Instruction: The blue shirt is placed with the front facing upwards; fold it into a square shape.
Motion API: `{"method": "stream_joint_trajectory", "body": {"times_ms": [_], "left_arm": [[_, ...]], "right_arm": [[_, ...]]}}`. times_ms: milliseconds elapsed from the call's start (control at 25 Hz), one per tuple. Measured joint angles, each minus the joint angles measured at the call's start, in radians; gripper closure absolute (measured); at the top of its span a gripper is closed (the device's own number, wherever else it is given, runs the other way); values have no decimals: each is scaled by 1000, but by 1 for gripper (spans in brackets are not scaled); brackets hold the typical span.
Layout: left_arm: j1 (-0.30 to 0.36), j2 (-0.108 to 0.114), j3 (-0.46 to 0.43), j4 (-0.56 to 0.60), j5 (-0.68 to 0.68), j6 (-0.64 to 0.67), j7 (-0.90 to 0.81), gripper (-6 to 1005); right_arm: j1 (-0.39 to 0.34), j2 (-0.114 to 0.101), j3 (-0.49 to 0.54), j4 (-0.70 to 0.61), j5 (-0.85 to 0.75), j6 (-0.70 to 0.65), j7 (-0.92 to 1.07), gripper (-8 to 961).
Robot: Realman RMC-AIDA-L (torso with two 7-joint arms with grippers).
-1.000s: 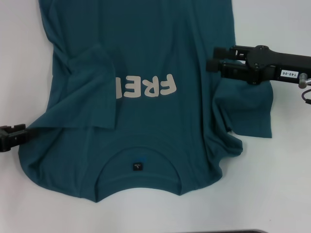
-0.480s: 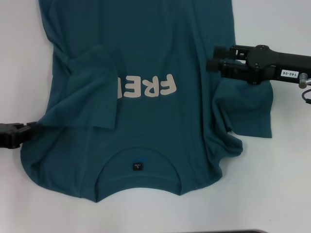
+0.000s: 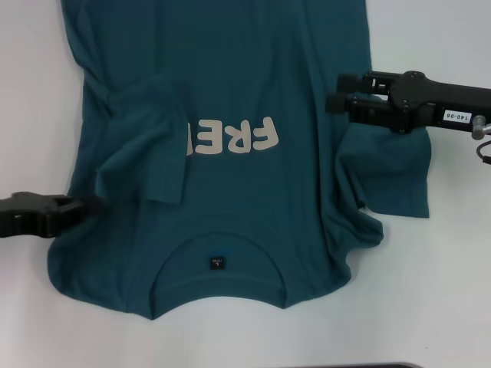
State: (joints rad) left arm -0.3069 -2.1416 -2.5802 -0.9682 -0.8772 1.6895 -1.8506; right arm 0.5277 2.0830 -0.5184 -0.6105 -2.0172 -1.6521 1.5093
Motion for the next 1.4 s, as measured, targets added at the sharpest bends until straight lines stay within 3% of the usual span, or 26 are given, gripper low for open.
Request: {"method": "stream_joint_trajectory", "body": {"times_ms": [880,1400], "left_arm": [[-42,-6,64,117,29,-70,-2,876],[-67,3,-34,71,14,-46,0,876]], "right_arm": [[0,0,0,0,0,0,-2,508],[0,0,0,0,0,0,-2,511]]}}
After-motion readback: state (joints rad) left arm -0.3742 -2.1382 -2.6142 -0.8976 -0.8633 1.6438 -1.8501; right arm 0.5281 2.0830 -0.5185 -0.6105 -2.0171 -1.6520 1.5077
